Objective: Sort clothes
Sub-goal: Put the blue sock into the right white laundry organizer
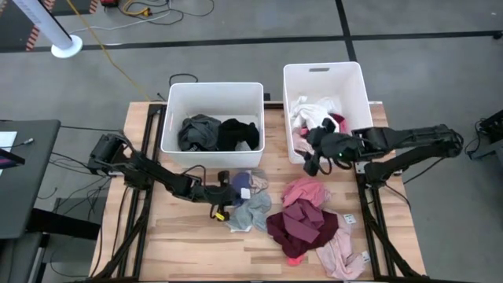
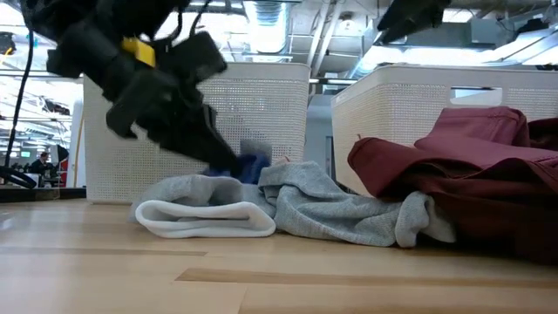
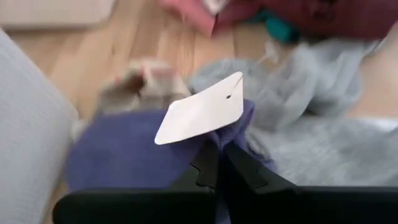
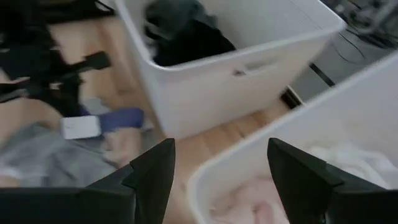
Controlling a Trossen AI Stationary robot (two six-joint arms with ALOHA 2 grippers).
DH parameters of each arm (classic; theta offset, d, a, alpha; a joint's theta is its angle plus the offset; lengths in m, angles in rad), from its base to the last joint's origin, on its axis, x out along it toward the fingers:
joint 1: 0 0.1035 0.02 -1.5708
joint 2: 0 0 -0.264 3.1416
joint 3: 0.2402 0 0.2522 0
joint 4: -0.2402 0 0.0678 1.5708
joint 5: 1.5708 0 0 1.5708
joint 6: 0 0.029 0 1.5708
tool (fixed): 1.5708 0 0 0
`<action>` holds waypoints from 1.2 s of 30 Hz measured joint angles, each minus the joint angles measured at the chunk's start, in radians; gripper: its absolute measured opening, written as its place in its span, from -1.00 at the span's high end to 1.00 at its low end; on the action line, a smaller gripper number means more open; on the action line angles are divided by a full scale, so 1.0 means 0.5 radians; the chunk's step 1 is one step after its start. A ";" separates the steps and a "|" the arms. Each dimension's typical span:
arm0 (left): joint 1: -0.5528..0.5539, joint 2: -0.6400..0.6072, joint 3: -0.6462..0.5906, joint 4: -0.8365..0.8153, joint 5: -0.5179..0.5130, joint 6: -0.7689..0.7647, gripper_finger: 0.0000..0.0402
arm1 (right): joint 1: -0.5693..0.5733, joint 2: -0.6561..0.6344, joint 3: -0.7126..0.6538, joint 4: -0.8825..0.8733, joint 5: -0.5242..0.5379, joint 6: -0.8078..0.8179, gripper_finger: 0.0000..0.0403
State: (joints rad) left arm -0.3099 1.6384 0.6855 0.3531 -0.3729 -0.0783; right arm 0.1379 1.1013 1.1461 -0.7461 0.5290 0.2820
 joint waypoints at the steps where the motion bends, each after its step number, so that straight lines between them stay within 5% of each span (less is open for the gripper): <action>1: -0.009 -0.030 0.012 0.007 -0.006 0.027 0.99 | 0.034 0.000 0.000 0.021 0.000 -0.001 -0.34; 20: -0.097 -0.882 0.028 -0.139 0.058 0.486 1.00 | 0.474 0.002 -0.416 0.856 0.000 -0.341 -0.34; 30: 0.004 -0.948 0.111 -0.161 0.057 0.703 1.00 | 0.482 0.001 -0.745 1.794 -0.166 -0.644 -0.34; 36: 0.113 -0.948 0.203 -0.154 0.138 0.860 1.00 | 0.470 0.065 -0.791 1.985 -0.182 -0.740 -0.34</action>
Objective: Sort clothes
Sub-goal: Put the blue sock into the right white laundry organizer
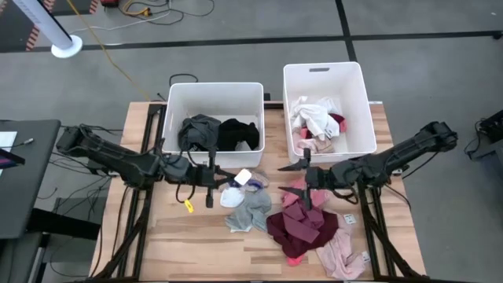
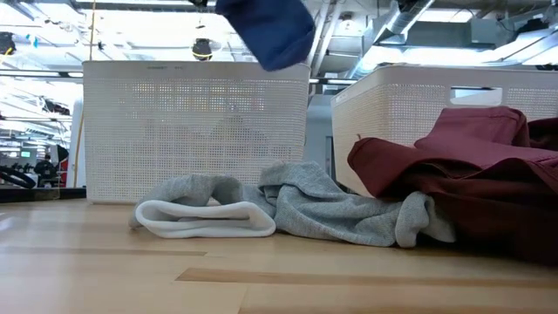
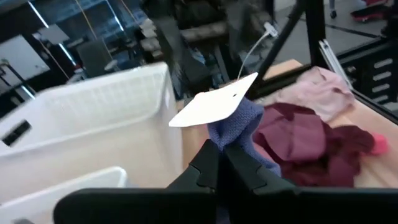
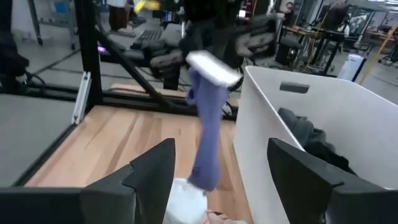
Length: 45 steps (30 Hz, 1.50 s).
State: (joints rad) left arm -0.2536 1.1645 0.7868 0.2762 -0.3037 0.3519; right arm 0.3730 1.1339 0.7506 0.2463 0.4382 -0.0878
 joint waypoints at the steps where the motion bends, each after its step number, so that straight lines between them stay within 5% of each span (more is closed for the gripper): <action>1: 0.024 0.000 0.013 0.006 0.028 0.018 1.00 | -0.006 0.035 0.000 0.032 -0.028 -0.023 -0.34; 16: 0.349 0.013 0.074 0.017 0.494 0.030 1.00 | -0.311 0.528 0.183 0.335 -0.147 -0.278 -0.34; 22: 0.356 0.088 0.074 0.006 0.512 0.002 1.00 | -0.353 0.721 0.319 0.394 -0.253 -0.293 -0.29; 41: 0.261 0.052 0.072 -0.187 0.553 -0.151 0.92 | -0.331 0.849 0.427 0.248 -0.251 -0.171 0.91; 45: 0.236 0.053 0.072 -0.218 0.551 -0.174 0.79 | -0.327 0.846 0.427 0.243 -0.250 -0.163 0.96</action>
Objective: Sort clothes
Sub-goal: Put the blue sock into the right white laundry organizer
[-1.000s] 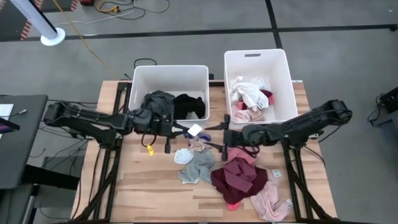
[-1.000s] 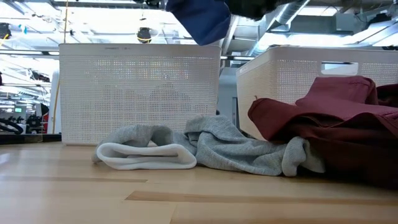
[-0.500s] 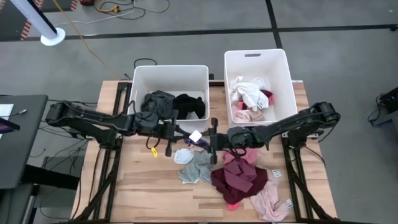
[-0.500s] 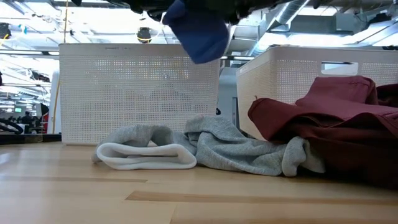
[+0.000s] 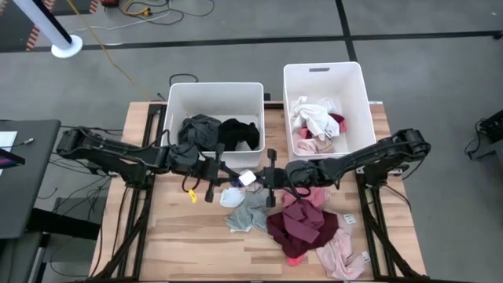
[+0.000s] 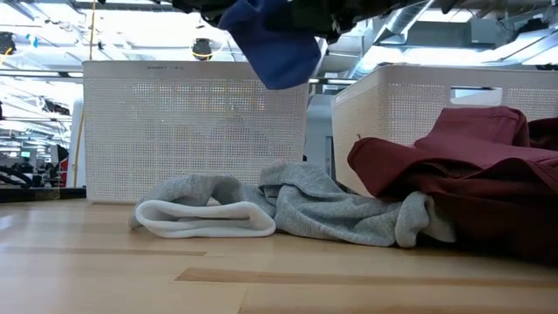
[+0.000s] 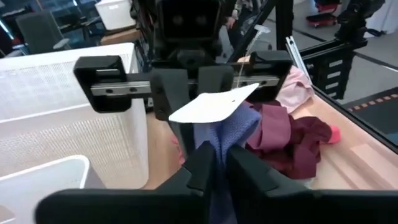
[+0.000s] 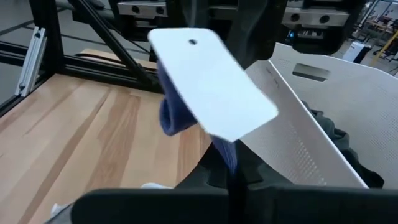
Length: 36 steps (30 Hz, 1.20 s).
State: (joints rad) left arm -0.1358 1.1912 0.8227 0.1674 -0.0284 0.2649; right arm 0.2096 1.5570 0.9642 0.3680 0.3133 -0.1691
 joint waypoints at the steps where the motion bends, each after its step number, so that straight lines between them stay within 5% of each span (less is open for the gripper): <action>1: -0.009 0.000 0.000 -0.002 -0.007 0.001 0.75 | 0.000 0.000 0.000 0.001 0.001 0.003 0.96; 14: -0.248 -0.237 -0.001 -0.092 -0.338 0.128 0.14 | 0.046 -0.078 0.134 -0.176 0.095 -0.175 0.99; 22: -0.417 -0.369 -0.018 -0.268 -0.385 0.097 0.12 | 0.114 -0.290 0.243 -0.351 0.309 -0.351 1.00; 36: -0.637 -0.218 -0.019 -0.479 -0.591 0.059 0.12 | 0.095 -0.788 0.259 -0.507 0.671 -0.467 1.00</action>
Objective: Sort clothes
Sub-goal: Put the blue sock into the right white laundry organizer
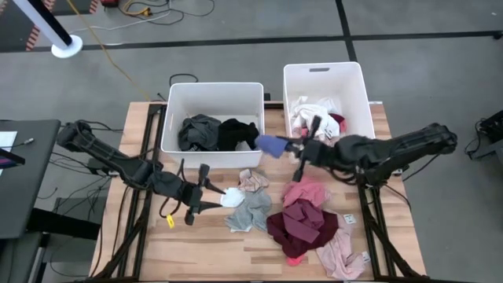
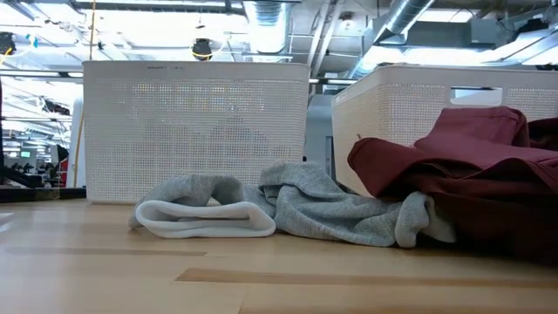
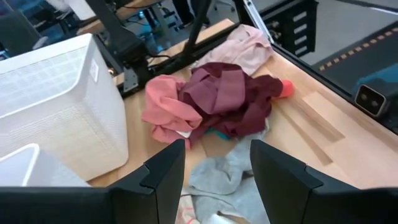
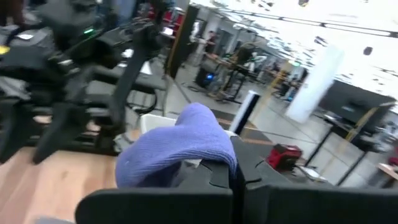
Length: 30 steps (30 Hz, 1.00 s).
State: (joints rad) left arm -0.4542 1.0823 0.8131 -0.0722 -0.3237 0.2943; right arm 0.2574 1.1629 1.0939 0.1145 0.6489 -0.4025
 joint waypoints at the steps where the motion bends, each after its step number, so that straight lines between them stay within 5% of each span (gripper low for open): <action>1: -0.008 0.002 -0.001 -0.008 -0.002 0.000 0.12 | -0.009 -0.033 0.000 -0.025 0.028 -0.001 1.00; 14: -0.046 0.000 0.000 -0.073 -0.010 -0.086 0.12 | -0.183 -0.329 -0.001 -0.442 0.387 0.040 1.00; 30: -0.045 0.000 0.001 -0.101 -0.009 -0.135 0.12 | -0.744 -0.565 -0.002 -1.103 0.440 0.487 1.00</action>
State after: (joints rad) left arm -0.4767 1.0821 0.8135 -0.1226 -0.3283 0.2268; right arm -0.1145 0.8804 1.0931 -0.4372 0.8690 -0.1590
